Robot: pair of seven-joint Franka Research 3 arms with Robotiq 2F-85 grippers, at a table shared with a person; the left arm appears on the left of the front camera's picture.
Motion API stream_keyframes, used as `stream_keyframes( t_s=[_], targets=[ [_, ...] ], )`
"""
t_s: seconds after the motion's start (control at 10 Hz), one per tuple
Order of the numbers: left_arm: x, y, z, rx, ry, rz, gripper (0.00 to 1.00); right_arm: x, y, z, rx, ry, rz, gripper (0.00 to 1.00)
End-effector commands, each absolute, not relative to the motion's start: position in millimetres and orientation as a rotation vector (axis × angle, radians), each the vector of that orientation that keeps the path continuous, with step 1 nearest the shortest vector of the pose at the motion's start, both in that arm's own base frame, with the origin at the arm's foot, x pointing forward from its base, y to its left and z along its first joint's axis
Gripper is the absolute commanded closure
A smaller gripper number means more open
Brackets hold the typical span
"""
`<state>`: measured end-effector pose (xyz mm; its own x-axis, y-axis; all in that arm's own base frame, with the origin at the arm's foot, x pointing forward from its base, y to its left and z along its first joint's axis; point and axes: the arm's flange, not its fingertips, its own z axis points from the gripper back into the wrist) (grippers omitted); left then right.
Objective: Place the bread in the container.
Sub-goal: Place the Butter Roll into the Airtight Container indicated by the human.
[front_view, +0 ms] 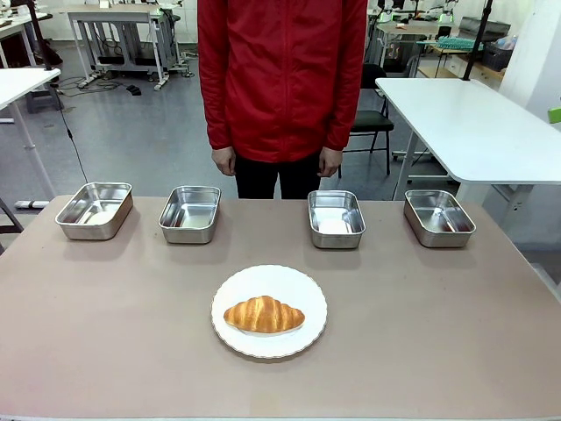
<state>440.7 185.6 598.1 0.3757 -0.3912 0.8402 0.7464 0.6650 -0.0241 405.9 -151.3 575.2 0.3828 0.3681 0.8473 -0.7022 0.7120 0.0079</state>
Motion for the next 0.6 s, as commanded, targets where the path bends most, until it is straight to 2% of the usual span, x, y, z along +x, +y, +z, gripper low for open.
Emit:
stream_keyframes(
  t_s=[0.0,0.5],
  targets=[
    [439.5,185.9,598.7,-0.440,-0.929,-0.757,0.00,406.7,-150.8,575.5,0.407,-0.964,0.709,0.00],
    [439.5,185.9,598.7,-0.440,-0.929,-0.757,0.00,406.7,-150.8,575.5,0.407,-0.964,0.709,0.00]
  ],
)
